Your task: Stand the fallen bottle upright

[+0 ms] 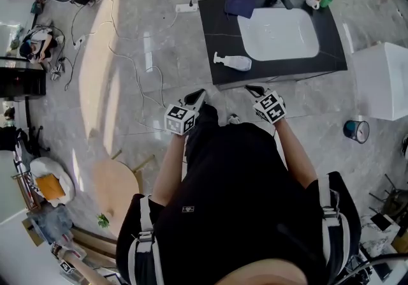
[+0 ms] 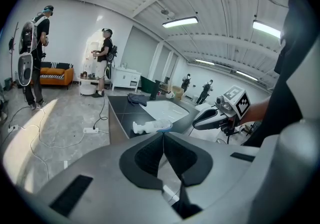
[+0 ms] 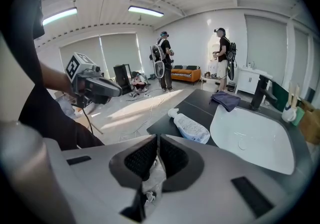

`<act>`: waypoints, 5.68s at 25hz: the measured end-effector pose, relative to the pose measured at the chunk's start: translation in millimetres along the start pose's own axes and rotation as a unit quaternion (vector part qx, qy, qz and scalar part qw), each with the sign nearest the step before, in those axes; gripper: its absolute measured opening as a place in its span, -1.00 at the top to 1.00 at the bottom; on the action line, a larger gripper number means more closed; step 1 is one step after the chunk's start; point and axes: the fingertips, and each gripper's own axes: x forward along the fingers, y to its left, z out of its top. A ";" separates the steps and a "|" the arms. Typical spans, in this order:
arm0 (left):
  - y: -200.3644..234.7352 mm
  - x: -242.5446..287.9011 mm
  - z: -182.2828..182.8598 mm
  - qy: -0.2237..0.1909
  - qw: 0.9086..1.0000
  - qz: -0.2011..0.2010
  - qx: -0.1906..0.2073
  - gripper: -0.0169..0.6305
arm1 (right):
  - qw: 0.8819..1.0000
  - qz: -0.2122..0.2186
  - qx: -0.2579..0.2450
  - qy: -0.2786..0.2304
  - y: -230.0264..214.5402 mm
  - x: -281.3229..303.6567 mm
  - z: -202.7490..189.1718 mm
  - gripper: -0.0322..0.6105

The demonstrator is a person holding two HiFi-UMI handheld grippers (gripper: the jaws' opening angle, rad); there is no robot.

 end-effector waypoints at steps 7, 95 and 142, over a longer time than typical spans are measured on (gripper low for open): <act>22.8 3.1 22.4 -0.005 1.000 -0.010 0.007 0.90 | 1.000 -0.006 0.000 0.003 -10.7 20.1 20.8 0.67; 188.3 55.6 86.6 0.013 0.997 -0.080 0.015 0.90 | 0.970 -0.022 -0.139 0.199 -64.0 158.4 33.0 0.12; 175.6 22.1 69.2 -0.009 0.999 0.025 -0.029 0.90 | 0.976 0.029 -0.172 0.132 -62.5 174.3 75.9 0.09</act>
